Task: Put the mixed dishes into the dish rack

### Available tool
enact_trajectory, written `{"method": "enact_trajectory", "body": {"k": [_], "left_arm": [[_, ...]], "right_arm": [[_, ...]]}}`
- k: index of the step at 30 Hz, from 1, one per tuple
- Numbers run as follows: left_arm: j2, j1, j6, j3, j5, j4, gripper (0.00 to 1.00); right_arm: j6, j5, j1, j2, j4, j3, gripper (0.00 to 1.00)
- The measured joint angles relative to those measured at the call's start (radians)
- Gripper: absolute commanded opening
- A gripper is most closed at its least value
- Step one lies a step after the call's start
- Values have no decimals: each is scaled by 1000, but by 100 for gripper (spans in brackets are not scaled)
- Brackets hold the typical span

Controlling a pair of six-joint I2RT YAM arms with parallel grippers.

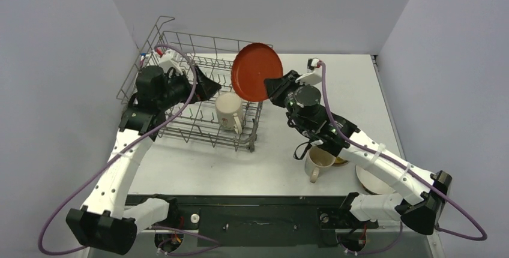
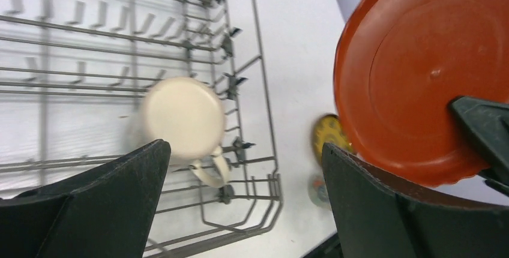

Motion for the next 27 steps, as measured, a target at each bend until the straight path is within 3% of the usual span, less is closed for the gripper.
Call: {"method": "enact_trajectory", "body": {"k": [5, 11, 20, 27], "left_arm": [[-133, 9, 94, 3, -237, -82, 96], [-186, -2, 158, -39, -403, -89, 97], [-194, -32, 185, -102, -483, -115, 97], [-214, -32, 184, -102, -506, -114, 97]], "right_arm": [[17, 286, 32, 147, -170, 220, 0], [-32, 566, 55, 351, -323, 413, 0], [-227, 866, 86, 717, -423, 779, 0], [-381, 952, 84, 920, -409, 959, 0]]}}
